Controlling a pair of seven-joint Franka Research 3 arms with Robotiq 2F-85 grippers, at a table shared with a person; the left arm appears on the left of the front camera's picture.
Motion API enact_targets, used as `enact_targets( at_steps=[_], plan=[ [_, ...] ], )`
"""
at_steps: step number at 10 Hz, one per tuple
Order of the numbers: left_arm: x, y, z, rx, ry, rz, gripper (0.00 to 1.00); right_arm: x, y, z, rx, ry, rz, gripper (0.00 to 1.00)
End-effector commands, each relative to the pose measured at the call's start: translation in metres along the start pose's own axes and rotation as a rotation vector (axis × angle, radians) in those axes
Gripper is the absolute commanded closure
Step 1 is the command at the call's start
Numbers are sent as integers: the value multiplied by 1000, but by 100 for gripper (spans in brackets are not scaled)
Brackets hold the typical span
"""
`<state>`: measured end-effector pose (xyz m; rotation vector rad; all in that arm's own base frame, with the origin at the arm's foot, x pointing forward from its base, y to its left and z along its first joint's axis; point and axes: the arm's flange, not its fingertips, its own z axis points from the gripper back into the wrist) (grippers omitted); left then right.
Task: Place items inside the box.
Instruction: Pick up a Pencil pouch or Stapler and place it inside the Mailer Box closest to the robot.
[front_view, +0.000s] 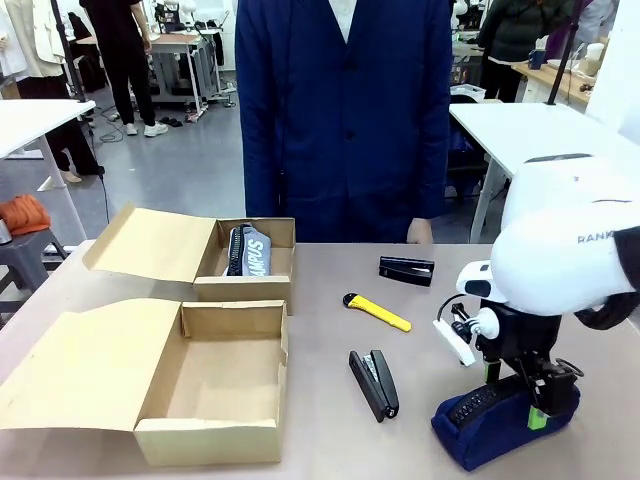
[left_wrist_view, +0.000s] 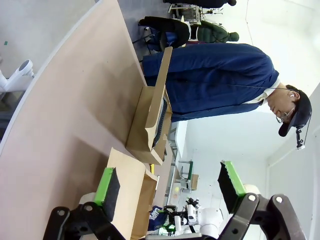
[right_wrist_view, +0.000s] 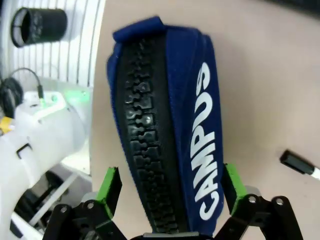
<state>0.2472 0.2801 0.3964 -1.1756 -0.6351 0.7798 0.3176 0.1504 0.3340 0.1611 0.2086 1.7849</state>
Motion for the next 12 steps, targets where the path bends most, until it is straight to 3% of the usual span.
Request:
enact_targets(
  at_steps=[1,3,4,5,6,8,9,10,12],
  plan=[
    [-1,1,-1,-25,-5,-20,0,2,27,-26,-28,71,-47,0],
    [-1,1,-1,-25,-5,-20,0,-1,26,-25,-6,54,-65,0],
    [-1,1,-1,-25,-5,-20,0,-3,25,-26,0,60,-99,59],
    [-1,1,-1,-25,-5,-20,0,-3,24,-26,-6,43,-104,60],
    [-1,1,-1,-25,-5,-20,0,-4,24,-25,-11,28,-116,100],
    [-1,1,-1,-25,-5,-20,0,-5,26,-24,-15,7,-134,100],
    [-1,1,-1,-25,-5,-20,0,-4,24,-23,-11,4,-143,86],
    [-1,1,-1,-25,-5,-20,0,-3,24,-22,-2,11,-148,96],
    [-1,1,-1,-25,-5,-20,0,-4,24,-18,0,-9,-162,100]
  ],
)
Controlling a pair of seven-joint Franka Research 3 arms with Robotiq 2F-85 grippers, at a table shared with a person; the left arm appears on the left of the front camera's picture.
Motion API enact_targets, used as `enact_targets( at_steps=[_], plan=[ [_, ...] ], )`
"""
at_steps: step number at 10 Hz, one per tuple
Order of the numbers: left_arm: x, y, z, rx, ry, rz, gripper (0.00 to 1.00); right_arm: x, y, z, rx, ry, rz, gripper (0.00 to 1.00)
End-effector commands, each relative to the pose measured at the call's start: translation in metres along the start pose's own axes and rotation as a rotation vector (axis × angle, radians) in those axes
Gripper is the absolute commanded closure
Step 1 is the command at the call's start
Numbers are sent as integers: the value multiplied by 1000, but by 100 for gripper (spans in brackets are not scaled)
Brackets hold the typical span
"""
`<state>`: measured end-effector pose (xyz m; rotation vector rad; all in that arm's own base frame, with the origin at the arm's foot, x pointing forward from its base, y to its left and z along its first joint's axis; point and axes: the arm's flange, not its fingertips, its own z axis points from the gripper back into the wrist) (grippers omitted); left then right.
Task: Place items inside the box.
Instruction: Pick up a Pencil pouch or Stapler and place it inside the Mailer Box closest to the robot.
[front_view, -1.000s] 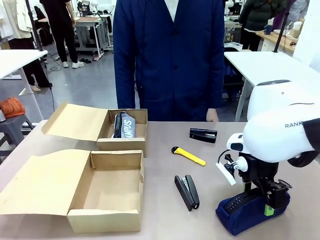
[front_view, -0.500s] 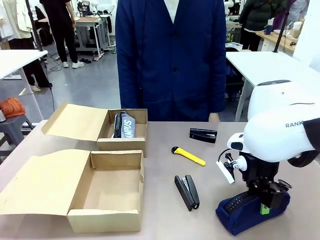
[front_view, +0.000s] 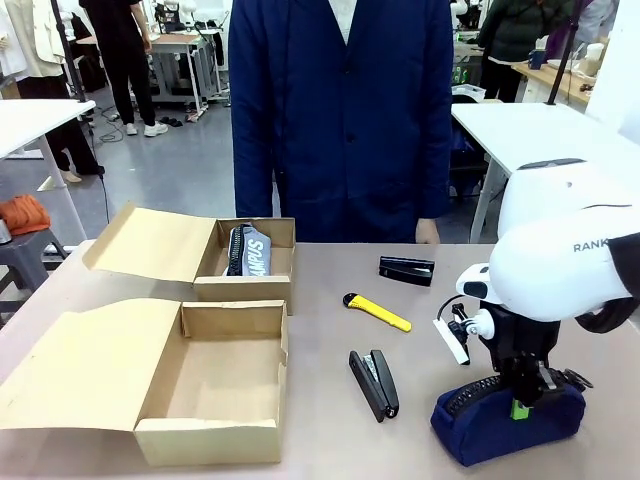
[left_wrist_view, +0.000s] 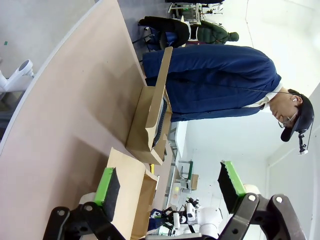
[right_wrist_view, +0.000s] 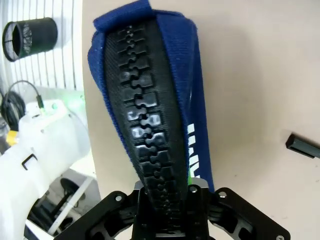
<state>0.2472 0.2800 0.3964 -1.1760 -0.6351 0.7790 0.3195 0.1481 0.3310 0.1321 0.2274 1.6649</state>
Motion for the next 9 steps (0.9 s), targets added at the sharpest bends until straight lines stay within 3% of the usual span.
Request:
enact_targets(
  at_steps=[1,3,5,7,8,9],
  plan=[
    [-1,1,-1,-24,-6,-19,0,-5,25,-14,3,-33,-52,100],
    [-1,1,-1,-24,-6,-19,0,-9,30,-5,-6,-45,-82,100],
    [-1,1,-1,-24,-6,-19,0,-20,47,26,-25,-81,-207,100],
    [-1,1,-1,-24,-6,-19,0,-49,88,71,43,-141,-530,100],
    [-1,1,-1,-24,-6,-19,0,-76,119,89,167,-266,-838,100],
    [-1,1,-1,-24,-6,-19,0,-96,137,96,135,-352,-981,100]
  ],
)
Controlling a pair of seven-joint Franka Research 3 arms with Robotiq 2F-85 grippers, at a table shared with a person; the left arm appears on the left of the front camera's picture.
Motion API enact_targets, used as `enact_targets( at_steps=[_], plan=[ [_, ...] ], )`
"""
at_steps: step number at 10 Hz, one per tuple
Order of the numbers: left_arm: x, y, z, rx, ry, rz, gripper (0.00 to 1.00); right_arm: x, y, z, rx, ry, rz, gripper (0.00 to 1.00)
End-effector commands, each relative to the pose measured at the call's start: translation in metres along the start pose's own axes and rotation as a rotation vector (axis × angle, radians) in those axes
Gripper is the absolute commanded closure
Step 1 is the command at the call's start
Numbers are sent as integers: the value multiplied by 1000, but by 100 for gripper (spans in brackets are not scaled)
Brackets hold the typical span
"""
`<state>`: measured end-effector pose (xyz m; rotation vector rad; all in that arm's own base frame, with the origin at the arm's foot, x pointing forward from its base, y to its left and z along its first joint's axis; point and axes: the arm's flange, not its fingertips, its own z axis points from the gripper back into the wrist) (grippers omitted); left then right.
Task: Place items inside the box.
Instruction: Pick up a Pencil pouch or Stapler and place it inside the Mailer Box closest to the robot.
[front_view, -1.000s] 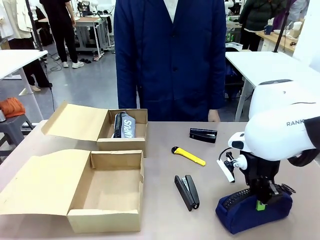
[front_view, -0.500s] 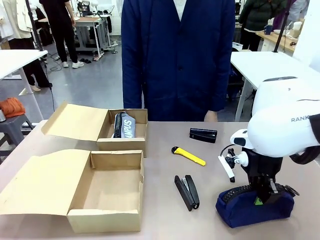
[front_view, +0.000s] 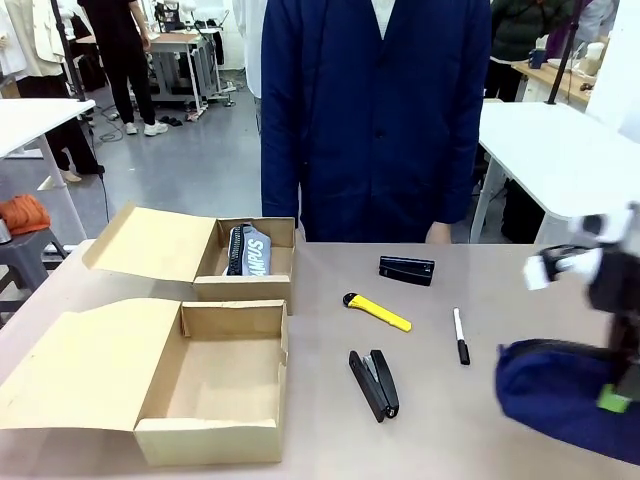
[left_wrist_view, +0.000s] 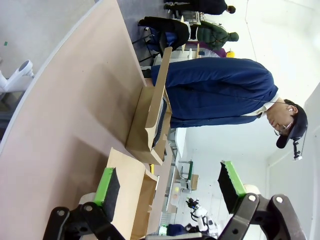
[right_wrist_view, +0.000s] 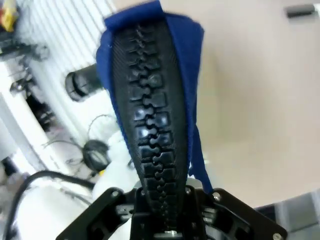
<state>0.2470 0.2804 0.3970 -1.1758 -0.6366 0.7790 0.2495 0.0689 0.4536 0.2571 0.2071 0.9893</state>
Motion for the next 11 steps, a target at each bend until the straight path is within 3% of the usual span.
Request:
enact_targets(
  at_steps=[1,3,6,7,8,11],
  plan=[
    [-1,1,-2,-24,-5,-18,0,-54,11,4,17,-294,-395,100],
    [-1,1,-2,-24,-5,-18,0,-91,4,-1,29,-510,-482,100],
    [-1,1,-2,-24,-5,-18,0,-144,2,-24,310,-688,-735,100],
    [-1,1,-2,-24,-5,-18,0,-149,4,-37,362,-656,-778,100],
    [-1,1,-2,-24,-5,-18,0,-150,-21,60,229,-599,-651,100],
    [-1,1,-2,-24,-5,-18,0,-150,-21,60,229,-599,-651,100]
  ],
)
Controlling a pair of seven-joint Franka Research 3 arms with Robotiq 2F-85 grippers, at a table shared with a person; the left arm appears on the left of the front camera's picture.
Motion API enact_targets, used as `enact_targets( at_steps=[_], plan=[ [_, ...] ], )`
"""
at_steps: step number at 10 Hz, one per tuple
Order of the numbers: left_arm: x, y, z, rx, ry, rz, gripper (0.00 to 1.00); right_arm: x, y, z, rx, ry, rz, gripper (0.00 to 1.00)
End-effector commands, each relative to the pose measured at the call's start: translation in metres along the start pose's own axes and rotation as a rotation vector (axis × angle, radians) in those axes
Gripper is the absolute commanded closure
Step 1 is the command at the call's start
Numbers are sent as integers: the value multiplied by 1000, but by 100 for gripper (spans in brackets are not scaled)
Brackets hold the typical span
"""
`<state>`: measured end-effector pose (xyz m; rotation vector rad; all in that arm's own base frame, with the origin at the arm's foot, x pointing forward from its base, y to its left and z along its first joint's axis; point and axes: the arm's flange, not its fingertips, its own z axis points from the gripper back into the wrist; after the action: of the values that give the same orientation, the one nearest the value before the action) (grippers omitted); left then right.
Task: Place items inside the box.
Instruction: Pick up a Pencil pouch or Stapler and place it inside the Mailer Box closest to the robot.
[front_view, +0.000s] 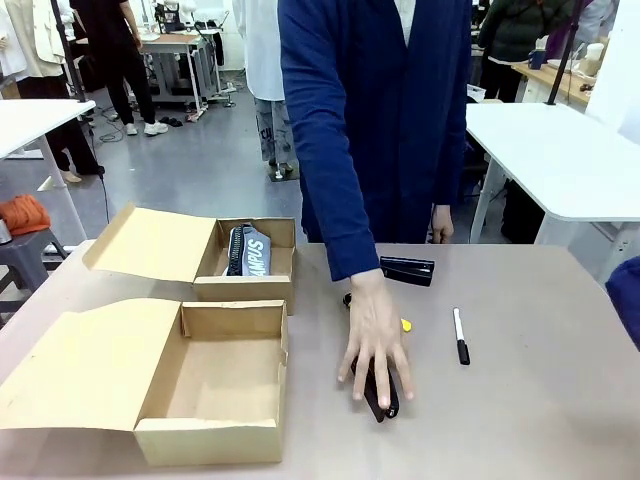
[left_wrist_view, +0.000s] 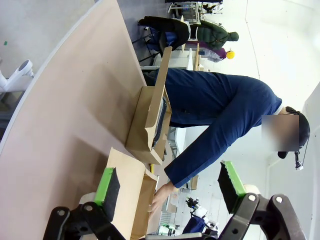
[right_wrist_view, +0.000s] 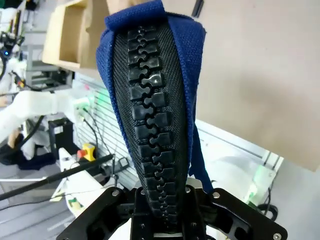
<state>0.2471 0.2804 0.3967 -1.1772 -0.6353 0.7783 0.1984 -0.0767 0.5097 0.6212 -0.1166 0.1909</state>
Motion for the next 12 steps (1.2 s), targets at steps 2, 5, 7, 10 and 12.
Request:
enact_targets(
  at_steps=[2,5,7,10,12],
  plan=[
    [-1,1,-2,-23,-6,-19,0,12,-9,-6,68,21,-93,93],
    [-1,1,-2,-23,-6,-19,0,32,3,-7,72,22,-183,93],
    [-1,1,-2,-23,-6,-19,0,35,8,-10,70,20,-203,93],
    [-1,1,-2,-23,-6,-19,0,58,79,-43,-19,43,-318,93],
    [-1,1,-2,-23,-6,-19,0,89,159,-87,-34,39,-427,93]
  ],
)
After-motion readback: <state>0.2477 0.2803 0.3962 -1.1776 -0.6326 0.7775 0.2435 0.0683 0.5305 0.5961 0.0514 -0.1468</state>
